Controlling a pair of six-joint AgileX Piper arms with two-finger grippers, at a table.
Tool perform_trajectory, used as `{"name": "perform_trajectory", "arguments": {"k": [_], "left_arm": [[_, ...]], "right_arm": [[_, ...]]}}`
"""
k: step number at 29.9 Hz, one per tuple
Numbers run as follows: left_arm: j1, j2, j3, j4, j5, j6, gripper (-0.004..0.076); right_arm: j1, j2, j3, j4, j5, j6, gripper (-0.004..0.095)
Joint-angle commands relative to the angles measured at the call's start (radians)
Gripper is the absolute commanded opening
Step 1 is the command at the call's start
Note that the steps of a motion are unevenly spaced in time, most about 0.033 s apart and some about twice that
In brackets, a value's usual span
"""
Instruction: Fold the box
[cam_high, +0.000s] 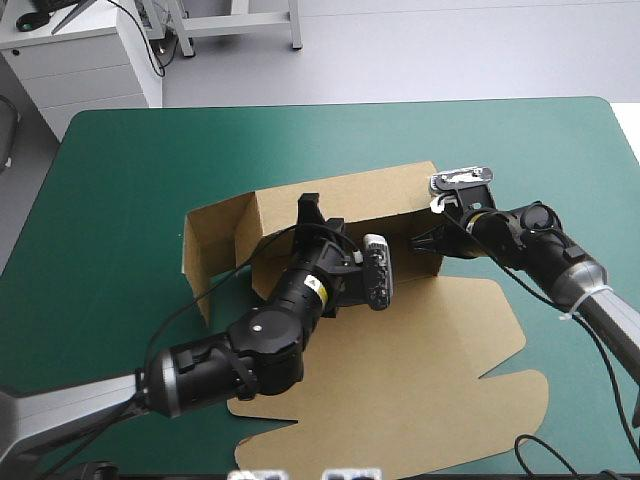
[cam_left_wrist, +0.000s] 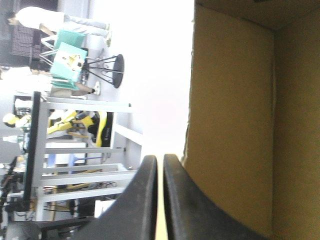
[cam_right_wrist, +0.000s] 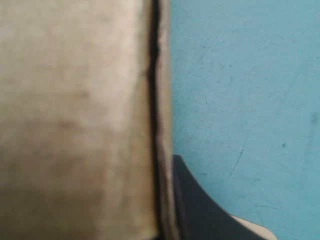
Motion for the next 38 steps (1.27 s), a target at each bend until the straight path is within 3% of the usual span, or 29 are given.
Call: {"name": "perform_trajectory", "arguments": {"k": [1, 7, 14, 22, 31, 38], "left_arm": [[-0.004, -0.100, -0.049, -0.115, -0.011, 0.103, 0.0015], [0.022, -0.137, -0.049, -0.200, -0.016, 0.129, 0.0015], [0.199, -0.231, -0.049, -0.774, -0.032, 0.436, 0.0015], [0.609, -0.386, -0.049, -1.173, 0.013, 0.728, 0.0015], [1.225, -0.417, -0.049, -1.724, 0.031, 0.926, 0.0015], [1.526, -0.319, -0.049, -1.999, 0.050, 0.899, 0.0015]], "right_arm": [[-0.008, -0.027, -0.029, -0.047, 0.002, 0.025, -0.0013], [-0.008, -0.027, -0.029, -0.047, 0.007, 0.029, -0.0013], [-0.008, -0.027, -0.029, -0.053, 0.043, 0.031, -0.0013], [-0.008, -0.027, -0.029, -0.053, 0.075, 0.031, -0.0013], [-0.008, -0.027, -0.029, -0.094, 0.110, 0.084, -0.0013], [-0.012, -0.027, -0.029, -0.094, 0.134, 0.091, -0.0013]]}}
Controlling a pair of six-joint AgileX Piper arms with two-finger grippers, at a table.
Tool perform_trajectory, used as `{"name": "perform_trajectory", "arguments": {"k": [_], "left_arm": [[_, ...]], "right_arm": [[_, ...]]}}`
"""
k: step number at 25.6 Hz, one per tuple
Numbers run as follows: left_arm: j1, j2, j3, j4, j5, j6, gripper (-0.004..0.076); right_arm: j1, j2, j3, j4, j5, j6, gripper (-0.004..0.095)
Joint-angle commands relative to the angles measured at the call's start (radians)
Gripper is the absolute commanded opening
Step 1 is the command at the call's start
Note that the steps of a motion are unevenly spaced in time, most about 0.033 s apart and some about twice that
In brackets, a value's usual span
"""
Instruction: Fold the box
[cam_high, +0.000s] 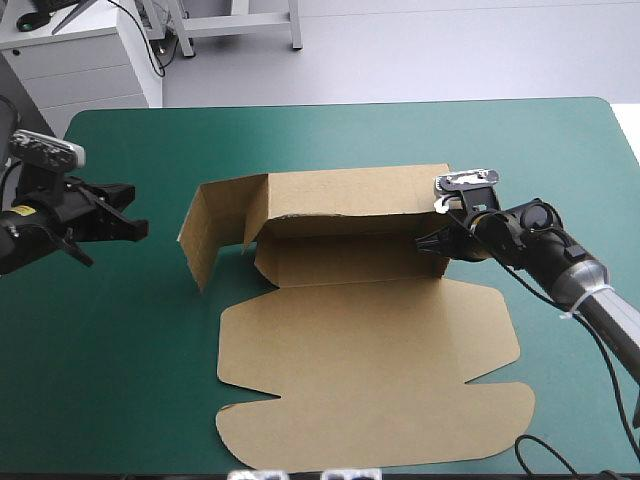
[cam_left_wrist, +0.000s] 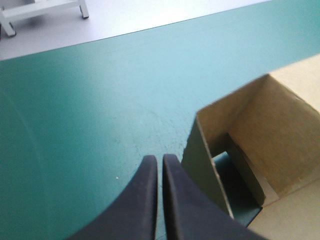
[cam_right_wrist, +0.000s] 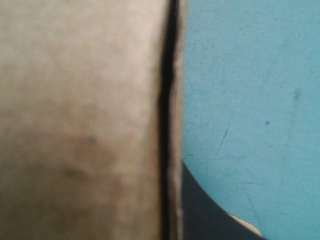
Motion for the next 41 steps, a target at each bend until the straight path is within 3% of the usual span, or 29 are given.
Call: {"name": "perform_trajectory", "arguments": {"k": [1, 7, 17, 26, 35, 41], "left_arm": [[0.102, 0.054, -0.031, -0.120, -0.017, -0.053, 0.0015], [0.146, 0.133, -0.031, -0.110, -0.021, -0.107, 0.0015], [0.141, 0.163, -0.031, -0.113, -0.149, -0.148, 0.0015], [0.141, 0.219, -0.031, -0.128, -0.151, -0.148, 0.0015], [0.141, 0.221, -0.031, -0.105, -0.177, -0.148, 0.0015], [0.141, 0.221, -0.031, -0.107, -0.187, -0.148, 0.0015]], "right_arm": [[-0.012, -0.027, -0.019, -0.033, 0.060, 0.008, -0.0013], [-0.019, -0.015, -0.061, -0.035, 0.137, 0.008, -0.0013], [-0.019, 0.071, -0.339, -0.004, 0.566, -0.075, -0.0014], [-0.019, 0.055, -0.380, 0.204, 0.568, -0.135, -0.0013], [-0.019, -0.014, -0.304, 0.200, 0.568, -0.123, -0.0013], [-0.019, 0.082, -0.329, 0.146, 0.566, -0.123, -0.0013]]}}
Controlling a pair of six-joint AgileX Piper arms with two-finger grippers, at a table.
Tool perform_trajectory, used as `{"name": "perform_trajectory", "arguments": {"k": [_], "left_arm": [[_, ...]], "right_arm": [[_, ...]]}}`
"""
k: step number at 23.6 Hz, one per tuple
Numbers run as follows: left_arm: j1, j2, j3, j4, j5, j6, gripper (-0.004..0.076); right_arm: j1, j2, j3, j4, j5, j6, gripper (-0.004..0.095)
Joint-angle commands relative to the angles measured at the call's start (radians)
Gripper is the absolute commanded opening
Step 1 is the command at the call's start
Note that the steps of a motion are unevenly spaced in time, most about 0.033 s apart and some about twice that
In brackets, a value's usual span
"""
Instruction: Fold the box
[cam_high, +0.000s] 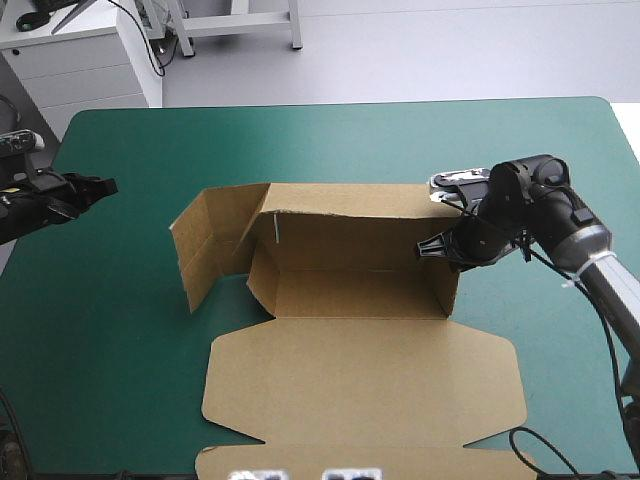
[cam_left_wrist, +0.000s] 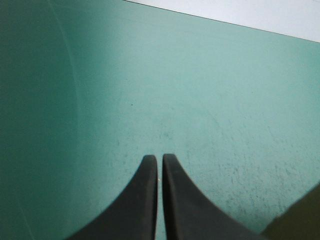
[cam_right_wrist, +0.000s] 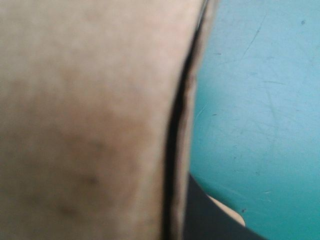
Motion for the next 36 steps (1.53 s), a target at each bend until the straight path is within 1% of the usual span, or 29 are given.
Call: {"name": "perform_trajectory", "arguments": {"k": [1, 4, 7, 9, 13, 17, 20, 23, 24, 25, 26, 27, 28, 29, 31, 35, 36], "left_arm": [[-0.005, -0.027, -0.031, -0.047, -0.034, -0.007, 0.0015], [-0.005, -0.027, -0.031, -0.047, -0.012, -0.007, 0.0015], [-0.005, -0.027, -0.031, -0.047, 0.019, -0.007, 0.0015], [-0.005, -0.027, -0.031, -0.047, 0.034, -0.007, 0.0015], [-0.005, -0.027, -0.031, -0.047, 0.043, -0.007, 0.0013], [-0.005, -0.027, -0.031, -0.050, 0.015, -0.014, 0.0006], [-0.005, -0.027, -0.031, -0.050, 0.006, -0.014, 0.0006], [-0.005, -0.027, -0.031, -0.050, 0.003, -0.016, 0.0006], [-0.005, -0.027, -0.031, -0.050, 0.003, -0.016, 0.0006], [-0.005, -0.027, -0.031, -0.050, 0.003, -0.016, 0.0006], [-0.005, -0.027, -0.031, -0.050, 0.003, -0.016, 0.0006], [-0.005, -0.027, -0.031, -0.050, 0.003, -0.016, 0.0006], [-0.005, -0.027, -0.031, -0.050, 0.003, -0.016, 0.0006], [-0.005, -0.027, -0.031, -0.050, 0.003, -0.016, 0.0006], [-0.005, -0.027, -0.031, -0.050, 0.001, -0.016, 0.0006], [-0.005, -0.027, -0.031, -0.050, 0.008, -0.019, 0.0006], [-0.005, -0.027, -0.031, -0.050, 0.018, -0.021, 0.0006]], "right_arm": [[-0.008, 0.041, -0.068, -0.006, 0.005, -0.006, -0.0013], [-0.008, 0.109, -0.137, -0.013, 0.003, -0.006, -0.0014], [-0.008, 0.195, -0.238, -0.065, 0.003, -0.006, -0.0014], [-0.008, 0.226, -0.264, -0.090, 0.000, 0.006, -0.0013], [-0.008, 0.257, -0.275, -0.173, -0.068, 0.065, -0.0013], [-0.008, 0.259, -0.275, -0.170, -0.129, 0.065, 0.0005], [-0.008, 0.259, -0.275, -0.170, -0.155, 0.052, 0.0095], [-0.008, 0.259, -0.275, -0.170, -0.163, 0.050, 0.0260], [-0.008, 0.259, -0.275, -0.170, -0.167, 0.054, 0.0347], [-0.008, 0.259, -0.276, -0.177, -0.172, 0.070, 0.0476], [-0.008, 0.259, -0.279, -0.177, -0.174, 0.078, 0.0537], [-0.008, 0.259, -0.299, -0.180, -0.162, 0.102, 0.0626], [-0.008, 0.259, -0.317, -0.180, -0.148, 0.102, 0.0645], [-0.008, 0.259, -0.365, -0.180, -0.083, 0.102, 0.0655], [-0.008, 0.256, -0.418, -0.177, 0.004, 0.102, 0.0656], [-0.008, 0.248, -0.409, -0.090, 0.004, 0.102, 0.0656], [-0.008, 0.248, -0.388, -0.090, 0.004, 0.107, 0.0656]]}}
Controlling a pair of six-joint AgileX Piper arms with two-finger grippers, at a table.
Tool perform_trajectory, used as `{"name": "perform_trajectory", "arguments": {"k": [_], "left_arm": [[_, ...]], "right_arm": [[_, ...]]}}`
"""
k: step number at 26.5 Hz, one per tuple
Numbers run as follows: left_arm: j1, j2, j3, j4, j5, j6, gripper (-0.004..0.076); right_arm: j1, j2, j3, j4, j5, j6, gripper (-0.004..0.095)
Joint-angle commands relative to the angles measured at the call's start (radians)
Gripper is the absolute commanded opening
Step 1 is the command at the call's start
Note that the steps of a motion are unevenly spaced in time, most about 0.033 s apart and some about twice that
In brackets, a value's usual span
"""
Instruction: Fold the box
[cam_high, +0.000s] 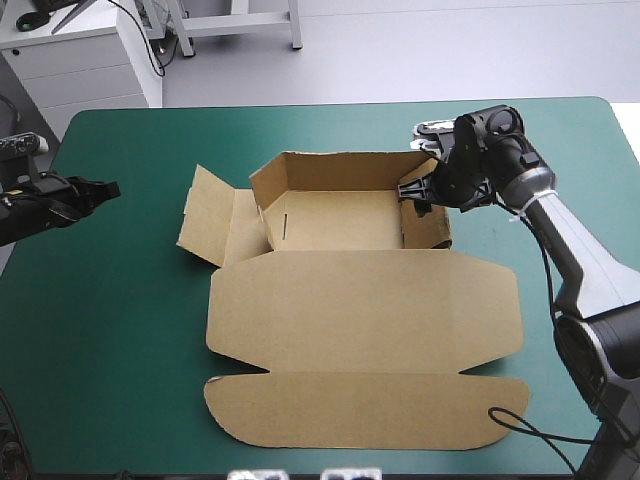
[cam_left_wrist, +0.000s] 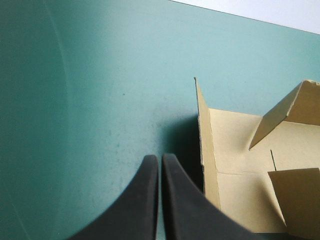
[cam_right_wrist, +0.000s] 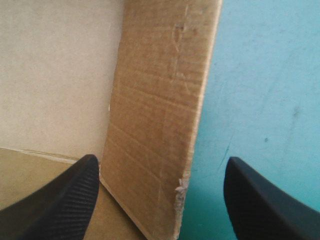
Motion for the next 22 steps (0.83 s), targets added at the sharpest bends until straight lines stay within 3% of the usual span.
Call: {"name": "perform_trajectory", "arguments": {"k": [1, 4, 8, 19, 22], "left_arm": [[-0.005, -0.028, -0.031, -0.051, -0.020, -0.012, 0.0006], [-0.005, -0.028, -0.031, -0.051, -0.018, -0.012, 0.0006], [-0.005, -0.028, -0.031, -0.051, -0.018, -0.012, 0.0006], [-0.005, -0.006, -0.031, -0.047, -0.013, -0.012, 0.0006], [-0.005, 0.002, -0.031, -0.047, -0.008, -0.012, 0.0006]], "right_arm": [[-0.001, -0.057, 0.005, 0.006, 0.012, 0.003, 0.0655], [-0.001, -0.050, 0.031, -0.077, -0.043, 0.042, 0.0652], [-0.001, -0.026, 0.031, -0.038, -0.082, 0.045, 0.0648], [-0.001, 0.045, 0.031, -0.031, -0.050, 0.045, 0.0644], [-0.001, 0.045, 0.031, -0.031, -0.042, 0.038, 0.0501]]}}
